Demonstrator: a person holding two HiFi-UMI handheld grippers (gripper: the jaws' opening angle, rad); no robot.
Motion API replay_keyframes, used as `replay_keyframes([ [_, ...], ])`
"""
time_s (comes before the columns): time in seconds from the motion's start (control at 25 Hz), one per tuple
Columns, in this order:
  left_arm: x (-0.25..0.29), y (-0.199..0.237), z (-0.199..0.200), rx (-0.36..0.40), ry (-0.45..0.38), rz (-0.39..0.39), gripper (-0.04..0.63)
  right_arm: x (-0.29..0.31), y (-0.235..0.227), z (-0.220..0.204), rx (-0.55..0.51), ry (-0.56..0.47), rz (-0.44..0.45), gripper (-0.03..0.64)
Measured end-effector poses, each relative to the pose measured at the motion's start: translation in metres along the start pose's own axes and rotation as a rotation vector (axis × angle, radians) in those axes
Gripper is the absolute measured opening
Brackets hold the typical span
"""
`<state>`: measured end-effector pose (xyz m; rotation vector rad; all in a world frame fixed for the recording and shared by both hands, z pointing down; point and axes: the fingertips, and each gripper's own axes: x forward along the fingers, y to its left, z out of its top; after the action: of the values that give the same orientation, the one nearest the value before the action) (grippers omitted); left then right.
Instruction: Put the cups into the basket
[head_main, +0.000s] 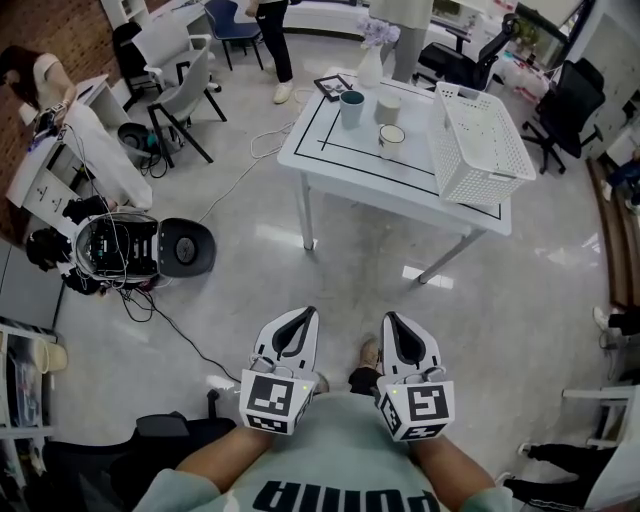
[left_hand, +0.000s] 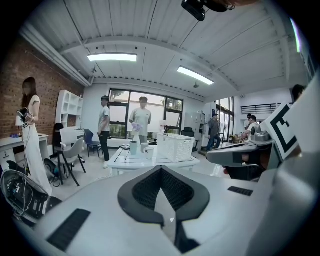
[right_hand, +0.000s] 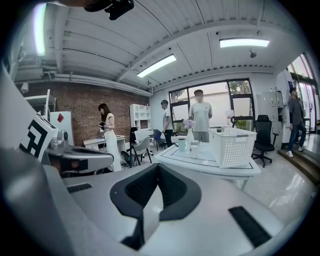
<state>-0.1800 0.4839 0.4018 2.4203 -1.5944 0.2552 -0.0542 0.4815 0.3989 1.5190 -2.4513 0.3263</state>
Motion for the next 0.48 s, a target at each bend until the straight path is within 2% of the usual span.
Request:
replay_keyframes([
  [0.24, 0.025, 0.012, 0.009, 0.004, -0.003, 0.023, 0.006, 0.030, -0.011, 0.009, -0.012, 0.000, 0.032, 0.014],
  [0.48, 0.077, 0.021, 0.024, 0.007, -0.005, 0.067, 0.006, 0.080, -0.043, 0.025, -0.047, -0.007, 0.078, 0.014],
])
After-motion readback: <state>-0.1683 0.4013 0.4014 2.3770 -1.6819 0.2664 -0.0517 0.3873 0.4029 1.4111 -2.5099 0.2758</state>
